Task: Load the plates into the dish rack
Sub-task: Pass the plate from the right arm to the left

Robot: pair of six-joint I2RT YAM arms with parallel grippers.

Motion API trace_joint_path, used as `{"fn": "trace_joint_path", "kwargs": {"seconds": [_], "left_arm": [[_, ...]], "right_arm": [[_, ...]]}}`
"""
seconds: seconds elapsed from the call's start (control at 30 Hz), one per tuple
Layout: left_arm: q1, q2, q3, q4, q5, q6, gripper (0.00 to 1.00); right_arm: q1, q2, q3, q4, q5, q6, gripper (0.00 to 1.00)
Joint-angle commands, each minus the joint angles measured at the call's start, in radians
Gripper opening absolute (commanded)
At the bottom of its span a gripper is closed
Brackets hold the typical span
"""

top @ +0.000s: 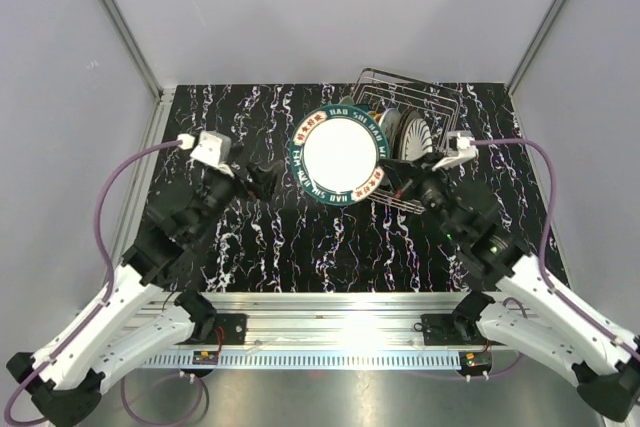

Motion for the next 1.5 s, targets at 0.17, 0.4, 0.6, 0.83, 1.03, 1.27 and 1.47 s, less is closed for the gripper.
{"fn": "trace_joint_path", "kwargs": {"seconds": [0.17, 0.4, 0.6, 0.83, 1.03, 1.27, 1.47], "left_arm": [[-0.001, 0.168, 0.091, -0.047, 0.428, -0.06, 0.99], [0.007, 0.272, 0.116, -0.032, 0.562, -0.106, 0.99], [0.013, 0.329, 0.142, -0.09, 0.471, -0.1, 0.99], [0.025, 0.38, 0.163, -0.119, 0.427, -0.109, 0.89], [0.04, 0.389, 0.168, -0.119, 0.391, -0.141, 0.95], [0.066, 0.383, 0.124, 0.037, 0.709, -0.225, 0.93], [0.073, 0.404, 0.111, 0.134, 0.885, -0.298, 0.6]], "right_arm": [[-0.012, -0.16, -0.111, 0.044, -0.002, -0.093, 0.0], [-0.012, -0.214, -0.159, 0.093, -0.036, -0.101, 0.0], [-0.012, -0.251, -0.166, 0.088, -0.028, -0.107, 0.0], [-0.012, -0.281, -0.162, 0.073, -0.034, -0.107, 0.0], [-0.012, -0.297, -0.162, 0.068, -0.036, -0.104, 0.0], [-0.013, -0.246, -0.195, 0.166, -0.077, -0.047, 0.0], [-0.012, -0.179, -0.205, 0.234, -0.108, -0.024, 0.0]]}}
